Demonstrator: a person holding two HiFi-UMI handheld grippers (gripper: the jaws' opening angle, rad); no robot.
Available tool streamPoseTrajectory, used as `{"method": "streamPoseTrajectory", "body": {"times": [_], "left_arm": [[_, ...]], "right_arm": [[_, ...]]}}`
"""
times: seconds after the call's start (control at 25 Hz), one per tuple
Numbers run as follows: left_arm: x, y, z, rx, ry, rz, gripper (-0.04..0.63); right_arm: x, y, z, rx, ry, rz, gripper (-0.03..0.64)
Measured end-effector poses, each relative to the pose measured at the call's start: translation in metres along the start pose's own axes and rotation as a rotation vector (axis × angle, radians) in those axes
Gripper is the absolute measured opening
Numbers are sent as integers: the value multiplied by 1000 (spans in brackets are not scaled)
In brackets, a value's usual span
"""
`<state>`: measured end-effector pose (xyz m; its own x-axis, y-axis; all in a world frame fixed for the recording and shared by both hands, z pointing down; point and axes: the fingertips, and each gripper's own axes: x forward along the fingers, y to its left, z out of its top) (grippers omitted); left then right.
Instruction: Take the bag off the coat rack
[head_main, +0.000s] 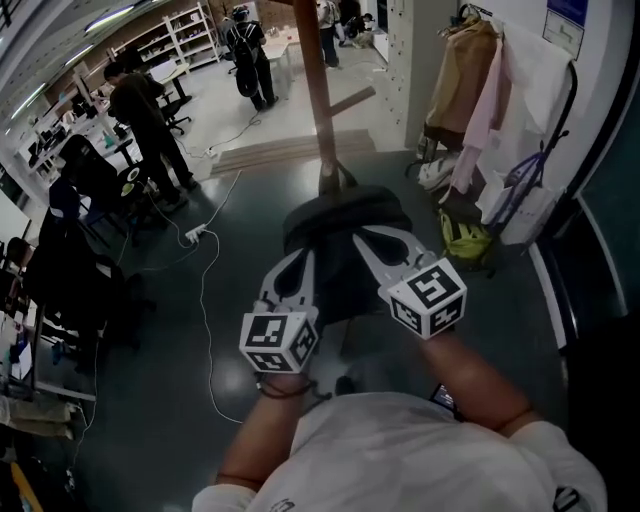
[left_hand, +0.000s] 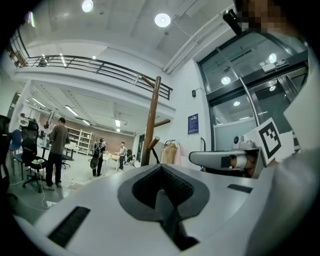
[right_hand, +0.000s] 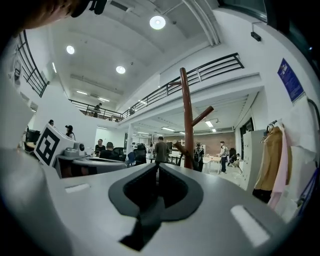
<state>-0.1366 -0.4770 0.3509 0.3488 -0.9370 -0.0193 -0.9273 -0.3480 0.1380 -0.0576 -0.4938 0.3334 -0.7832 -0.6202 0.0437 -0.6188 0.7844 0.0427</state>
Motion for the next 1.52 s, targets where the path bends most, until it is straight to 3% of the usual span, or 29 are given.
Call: {"method": "streamPoseTrajectory", "body": {"times": [0.24, 0.44, 0.64, 0.88, 1.12, 1.52], "left_arm": [[47, 46, 31, 21, -23, -83, 6], [71, 72, 37, 25, -30, -100, 6], [91, 90, 34, 13, -17, -96, 6], [112, 101, 33, 18, -11, -107, 6], [122, 107, 31, 8, -5, -115, 6], [114, 118, 36, -10, -17, -111, 6]], "right_arm": [[61, -50, 24, -74, 7, -107, 15], [96, -87, 10, -118, 108, -175, 45], [127, -106, -7, -158, 217, -173, 80], [150, -122, -19, -161, 262, -160, 80], [156, -120, -18, -184, 247, -120, 31], [131, -101, 11, -145, 134, -124, 28]]}}
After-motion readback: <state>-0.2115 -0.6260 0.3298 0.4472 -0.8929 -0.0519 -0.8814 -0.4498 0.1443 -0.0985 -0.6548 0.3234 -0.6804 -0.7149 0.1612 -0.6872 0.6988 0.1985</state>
